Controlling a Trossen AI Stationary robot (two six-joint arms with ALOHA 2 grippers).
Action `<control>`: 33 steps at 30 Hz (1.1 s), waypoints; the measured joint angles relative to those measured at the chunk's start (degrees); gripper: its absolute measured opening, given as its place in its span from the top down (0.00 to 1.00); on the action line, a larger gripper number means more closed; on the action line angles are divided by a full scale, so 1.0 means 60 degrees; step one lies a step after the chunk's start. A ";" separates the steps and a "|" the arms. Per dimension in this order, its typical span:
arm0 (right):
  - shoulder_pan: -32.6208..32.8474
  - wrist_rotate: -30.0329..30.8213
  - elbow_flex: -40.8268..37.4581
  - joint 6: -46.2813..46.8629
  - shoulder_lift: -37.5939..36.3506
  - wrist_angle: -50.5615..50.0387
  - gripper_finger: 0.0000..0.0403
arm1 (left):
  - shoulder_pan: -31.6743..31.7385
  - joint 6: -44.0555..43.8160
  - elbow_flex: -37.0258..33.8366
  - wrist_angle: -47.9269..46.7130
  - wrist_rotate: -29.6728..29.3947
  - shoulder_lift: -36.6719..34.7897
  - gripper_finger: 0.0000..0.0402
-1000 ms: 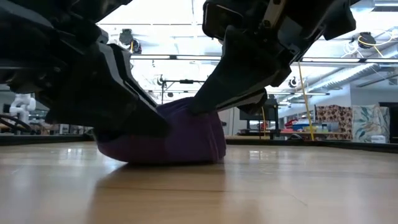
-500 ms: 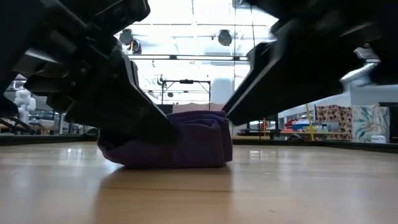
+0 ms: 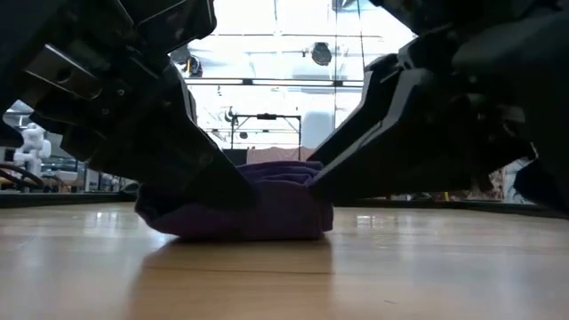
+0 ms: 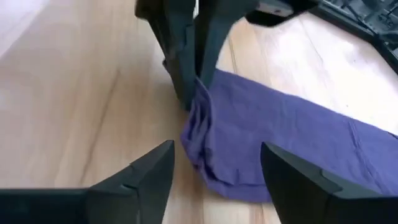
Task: Roll towel into tight, uniform cylinder
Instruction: Roll the purple towel on the table
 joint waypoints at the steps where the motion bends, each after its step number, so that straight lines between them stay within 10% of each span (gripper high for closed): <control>1: -0.0003 -0.0008 0.0000 -0.0081 0.0000 0.0085 0.45 | 0.0000 0.0000 0.0000 0.0000 0.0000 0.0000 0.98; 33: -0.0215 -0.0639 0.0000 -0.0933 0.0310 0.0846 0.99 | -0.0033 0.0408 0.0000 0.0067 -0.0302 -0.0004 0.93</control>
